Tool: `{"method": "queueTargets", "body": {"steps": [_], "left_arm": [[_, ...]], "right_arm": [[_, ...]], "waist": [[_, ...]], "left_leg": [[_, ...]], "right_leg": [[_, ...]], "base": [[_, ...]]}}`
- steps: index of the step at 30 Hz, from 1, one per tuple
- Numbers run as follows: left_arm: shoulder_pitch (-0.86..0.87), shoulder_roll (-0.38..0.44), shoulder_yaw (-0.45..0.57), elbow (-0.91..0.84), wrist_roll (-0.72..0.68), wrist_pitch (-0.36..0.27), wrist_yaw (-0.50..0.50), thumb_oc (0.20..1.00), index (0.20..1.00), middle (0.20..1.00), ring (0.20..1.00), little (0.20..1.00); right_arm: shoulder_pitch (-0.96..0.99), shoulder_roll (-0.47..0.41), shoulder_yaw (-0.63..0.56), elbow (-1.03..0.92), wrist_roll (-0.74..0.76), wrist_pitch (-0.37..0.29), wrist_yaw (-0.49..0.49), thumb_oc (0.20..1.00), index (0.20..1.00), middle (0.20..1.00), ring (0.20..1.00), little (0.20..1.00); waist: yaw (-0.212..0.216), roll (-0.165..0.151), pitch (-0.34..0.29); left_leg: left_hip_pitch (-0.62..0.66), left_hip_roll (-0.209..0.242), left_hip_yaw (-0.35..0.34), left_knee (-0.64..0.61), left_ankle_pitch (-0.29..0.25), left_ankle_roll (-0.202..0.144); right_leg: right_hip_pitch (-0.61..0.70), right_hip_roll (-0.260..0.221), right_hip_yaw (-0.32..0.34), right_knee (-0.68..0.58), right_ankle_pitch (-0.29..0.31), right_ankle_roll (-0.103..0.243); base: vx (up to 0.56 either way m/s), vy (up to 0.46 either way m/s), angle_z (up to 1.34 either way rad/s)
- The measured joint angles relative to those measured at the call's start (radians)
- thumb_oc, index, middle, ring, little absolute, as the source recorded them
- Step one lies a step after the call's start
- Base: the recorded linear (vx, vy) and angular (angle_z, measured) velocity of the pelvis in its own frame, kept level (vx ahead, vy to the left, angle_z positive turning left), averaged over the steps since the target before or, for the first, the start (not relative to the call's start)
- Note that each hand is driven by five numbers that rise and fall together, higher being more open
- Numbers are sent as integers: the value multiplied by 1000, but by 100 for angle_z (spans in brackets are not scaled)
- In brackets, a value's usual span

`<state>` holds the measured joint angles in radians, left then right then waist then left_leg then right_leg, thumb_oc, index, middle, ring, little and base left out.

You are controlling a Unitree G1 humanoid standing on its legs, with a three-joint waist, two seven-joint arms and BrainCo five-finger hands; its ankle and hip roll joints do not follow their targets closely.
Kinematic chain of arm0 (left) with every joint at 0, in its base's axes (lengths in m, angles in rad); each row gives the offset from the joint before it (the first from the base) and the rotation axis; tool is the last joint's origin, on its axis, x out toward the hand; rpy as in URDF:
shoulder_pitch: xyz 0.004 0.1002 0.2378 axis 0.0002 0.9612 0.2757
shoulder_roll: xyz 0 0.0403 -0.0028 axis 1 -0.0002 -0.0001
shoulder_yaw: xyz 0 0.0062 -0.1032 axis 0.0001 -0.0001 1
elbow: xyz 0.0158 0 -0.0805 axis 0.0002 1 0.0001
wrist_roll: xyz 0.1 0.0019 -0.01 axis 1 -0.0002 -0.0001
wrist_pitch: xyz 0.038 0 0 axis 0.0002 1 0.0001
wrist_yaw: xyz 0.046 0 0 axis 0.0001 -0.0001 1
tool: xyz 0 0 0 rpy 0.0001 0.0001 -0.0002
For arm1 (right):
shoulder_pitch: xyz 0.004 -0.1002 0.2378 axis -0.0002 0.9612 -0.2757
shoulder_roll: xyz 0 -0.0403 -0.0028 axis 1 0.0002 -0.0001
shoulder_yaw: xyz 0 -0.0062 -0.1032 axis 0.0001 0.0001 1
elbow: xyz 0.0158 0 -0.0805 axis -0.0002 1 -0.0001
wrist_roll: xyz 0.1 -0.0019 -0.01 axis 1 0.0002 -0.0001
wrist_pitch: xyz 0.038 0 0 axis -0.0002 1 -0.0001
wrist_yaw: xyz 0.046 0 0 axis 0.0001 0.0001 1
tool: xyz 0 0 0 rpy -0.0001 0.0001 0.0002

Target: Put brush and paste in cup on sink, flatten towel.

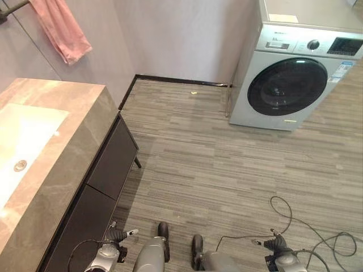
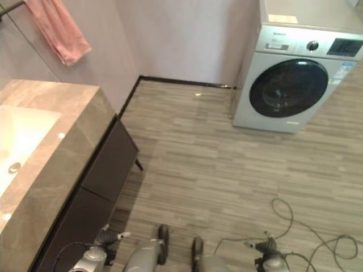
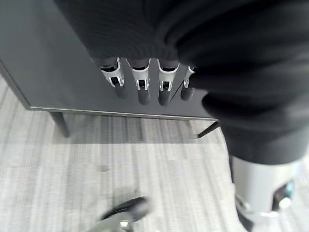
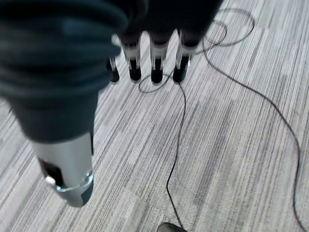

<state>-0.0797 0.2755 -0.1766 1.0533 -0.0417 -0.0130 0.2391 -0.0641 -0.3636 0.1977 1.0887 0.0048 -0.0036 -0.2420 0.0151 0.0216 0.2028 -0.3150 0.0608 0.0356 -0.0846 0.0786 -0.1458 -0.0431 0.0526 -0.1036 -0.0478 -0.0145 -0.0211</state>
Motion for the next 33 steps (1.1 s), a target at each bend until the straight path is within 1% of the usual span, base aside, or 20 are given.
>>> {"method": "queueTargets", "body": {"steps": [3,6,8,9,10,11,13,16,18,20,22,23,24,26,27,28,30,31,32,33], "left_arm": [[2,-24,-2,26,0,1,8,1000,1000,1000,1000,1000],[10,-13,-1,26,0,1,14,1000,1000,1000,1000,1000],[3,-4,-1,21,0,0,15,1000,1000,1000,1000,1000],[1,0,-2,24,0,-1,14,1000,1000,1000,1000,1000],[29,-2,-3,6,1,-2,14,1000,1000,1000,1000,1000],[25,4,-3,6,1,0,13,1000,1000,1000,1000,1000],[31,2,-2,-17,1,1,11,1000,1000,1000,1000,1000],[39,26,-13,-57,3,-4,12,1000,1000,1000,1000,1000],[28,49,-11,-49,3,5,12,1000,1000,1000,1000,1000],[26,35,1,-48,3,4,0,1000,1000,1000,1000,1000],[10,28,1,-15,5,9,-6,1000,1000,1000,1000,1000],[-1,27,-4,-18,6,9,-7,1000,1000,1000,1000,1000],[6,21,2,-13,13,7,-7,1000,1000,1000,1000,1000],[0,17,-3,-8,17,6,-8,1000,1000,1000,1000,1000],[8,15,-5,-7,20,6,-8,1000,1000,1000,1000,1000],[4,-1,-7,-4,22,7,-8,1000,1000,1000,1000,1000],[2,-25,-12,-9,22,7,-8,1000,1000,1000,1000,1000],[3,-33,-23,-9,23,6,-8,1000,1000,1000,1000,1000],[2,-38,-24,-9,23,5,-8,1000,1000,1000,1000,1000],[1,-40,-24,-9,23,4,-8,1000,1000,1000,1000,1000]], "right_arm": [[-8,10,22,34,-1,0,3,1000,1000,1000,1000,1000],[0,9,28,32,-1,-1,3,1000,1000,1000,1000,1000],[19,16,27,45,-1,5,4,1000,1000,1000,1000,1000],[35,17,23,34,-1,5,5,1000,1000,1000,1000,1000],[60,6,17,22,-2,7,6,1000,1000,1000,1000,1000],[59,7,22,3,-4,8,6,1000,1000,1000,1000,1000],[67,3,3,-98,-11,5,4,1000,1000,1000,1000,1000],[74,8,10,-138,-11,5,7,1000,1000,1000,1000,1000],[55,10,0,-170,-19,-4,4,1000,1000,1000,1000,1000],[64,13,3,-169,-19,2,8,1000,1000,1000,1000,1000],[66,17,1,-165,-18,1,5,1000,1000,1000,1000,1000],[82,16,0,-160,-18,5,5,1000,1000,1000,1000,1000],[97,12,-1,-157,-19,7,5,1000,1000,1000,1000,1000],[102,15,-19,-142,-19,9,4,1000,1000,1000,1000,1000],[98,12,-20,-136,-19,8,4,1000,1000,1000,1000,1000],[107,6,-38,-134,-20,9,3,1000,1000,1000,1000,1000],[92,-3,-39,-121,-20,8,4,1000,1000,1000,1000,1000],[86,-3,-39,-114,-20,8,4,1000,1000,1000,1000,1000],[73,-7,-39,-116,-20,7,5,1000,1000,1000,1000,1000],[46,-6,-38,-96,-20,3,3,1000,1000,1000,1000,1000]], "waist": [[29,20,9],[38,13,-18],[37,-8,-41],[38,-20,-62],[37,-21,-88],[23,-35,-88],[4,-33,-77],[-1,-9,-79],[-27,33,-41],[-29,30,-33],[-61,0,-22],[-70,-14,-16],[-79,-1,-30],[-102,3,-46],[-105,1,-49],[-119,1,-57],[-134,37,-61],[-139,47,-67],[-132,48,-68],[-128,50,-69]], "left_leg": [[-9,30,74,12,43,3],[-10,19,55,184,40,12],[3,-17,29,258,3,77],[9,-45,35,271,-15,104],[96,-61,55,209,-38,190],[149,-102,61,184,-78,213],[180,-135,52,196,-100,243],[223,-175,39,230,-186,299],[290,-175,-2,190,-183,277],[363,-187,-20,131,-216,234],[407,-205,-48,135,-229,251],[447,-207,-53,128,-242,234],[467,-192,-76,116,-275,191],[523,-170,-91,91,-296,188],[552,-165,-86,82,-300,186],[596,-145,-134,101,-335,150],[612,-103,-163,138,-320,124],[616,-90,-163,180,-303,94],[606,-89,-165,237,-296,78],[588,-83,-163,319,-257,42]], "right_leg": [[63,20,6,-47,3,-9],[74,17,7,-17,1,-46],[23,-10,11,108,-69,-48],[-1,-30,10,152,-117,-26],[-33,-51,14,328,-179,51],[-117,-92,22,558,-209,99],[-314,-176,29,962,-171,122],[-407,-184,77,1006,-142,135],[-429,-122,17,763,-162,103],[-449,-106,-93,457,-111,77],[-443,-86,-35,213,-42,112],[-459,-93,-39,223,-12,78],[-457,-84,-42,198,6,83],[-431,-77,-27,108,19,101],[-431,-82,1,124,19,101],[-401,-81,36,194,82,105],[-387,-50,39,257,112,83],[-369,-34,35,287,114,41],[-343,-20,33,303,98,-37],[-314,-15,16,306,72,-35]], "base": [[491,145,-44],[428,178,-43],[414,234,-12],[530,331,-10],[483,387,-4],[499,428,-16],[379,282,24],[406,151,28],[544,53,37],[482,-51,32],[530,-44,67],[512,-34,81],[354,-22,87],[472,-57,72],[598,-123,68],[496,-147,71],[469,-171,69],[285,-130,41],[424,-214,19],[317,-240,25]]}}
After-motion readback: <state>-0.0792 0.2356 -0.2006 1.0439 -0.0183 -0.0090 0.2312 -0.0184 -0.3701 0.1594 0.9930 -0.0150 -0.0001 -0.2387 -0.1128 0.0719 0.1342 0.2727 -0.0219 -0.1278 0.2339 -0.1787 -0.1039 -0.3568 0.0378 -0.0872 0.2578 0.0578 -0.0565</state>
